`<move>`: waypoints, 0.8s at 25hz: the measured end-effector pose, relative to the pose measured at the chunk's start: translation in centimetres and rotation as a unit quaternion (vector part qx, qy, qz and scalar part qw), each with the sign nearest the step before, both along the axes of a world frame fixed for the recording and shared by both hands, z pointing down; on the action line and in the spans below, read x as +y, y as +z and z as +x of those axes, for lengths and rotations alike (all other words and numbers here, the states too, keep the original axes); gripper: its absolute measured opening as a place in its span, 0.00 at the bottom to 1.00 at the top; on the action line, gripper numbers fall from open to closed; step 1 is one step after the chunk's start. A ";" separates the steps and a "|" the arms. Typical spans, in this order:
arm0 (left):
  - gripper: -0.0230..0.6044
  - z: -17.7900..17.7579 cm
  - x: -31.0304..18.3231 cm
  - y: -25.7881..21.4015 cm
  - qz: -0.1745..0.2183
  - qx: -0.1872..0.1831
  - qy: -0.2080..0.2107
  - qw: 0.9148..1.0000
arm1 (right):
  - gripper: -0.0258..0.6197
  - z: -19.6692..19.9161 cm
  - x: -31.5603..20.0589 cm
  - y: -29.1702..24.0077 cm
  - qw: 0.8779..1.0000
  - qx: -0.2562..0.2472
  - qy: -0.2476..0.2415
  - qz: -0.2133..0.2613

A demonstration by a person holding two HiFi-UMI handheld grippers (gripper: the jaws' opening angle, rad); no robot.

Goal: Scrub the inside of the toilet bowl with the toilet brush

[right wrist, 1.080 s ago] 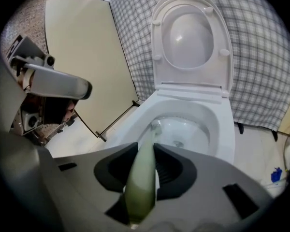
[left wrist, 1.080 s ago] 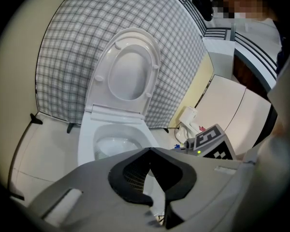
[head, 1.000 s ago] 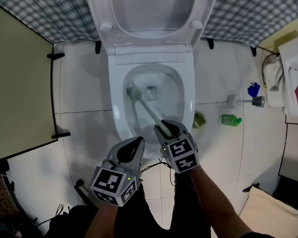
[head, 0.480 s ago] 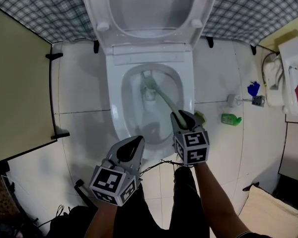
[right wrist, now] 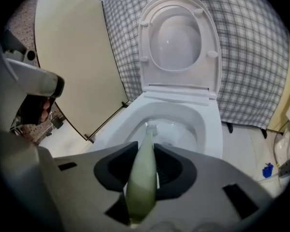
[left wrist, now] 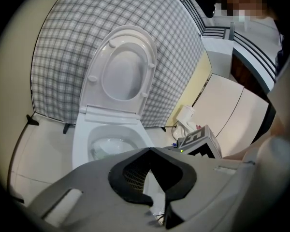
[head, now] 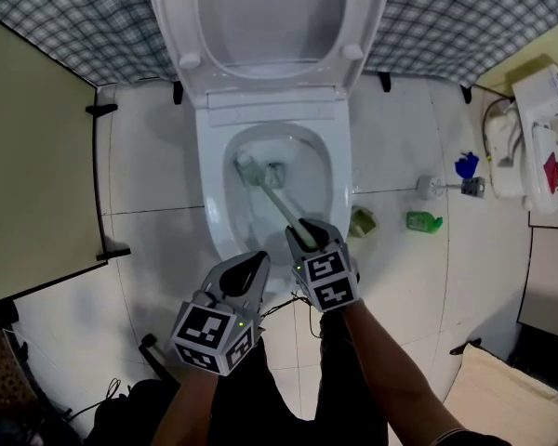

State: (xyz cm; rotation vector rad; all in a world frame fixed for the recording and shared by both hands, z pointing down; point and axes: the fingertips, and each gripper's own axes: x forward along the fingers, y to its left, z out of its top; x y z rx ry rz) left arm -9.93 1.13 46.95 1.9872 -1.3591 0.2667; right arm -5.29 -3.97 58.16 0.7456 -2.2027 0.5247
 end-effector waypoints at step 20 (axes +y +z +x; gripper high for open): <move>0.05 -0.5 2.5 -1.1 0.002 0.002 -0.018 1.000 | 0.23 5.7 12.8 -2.1 0.990 0.033 -0.113 -0.074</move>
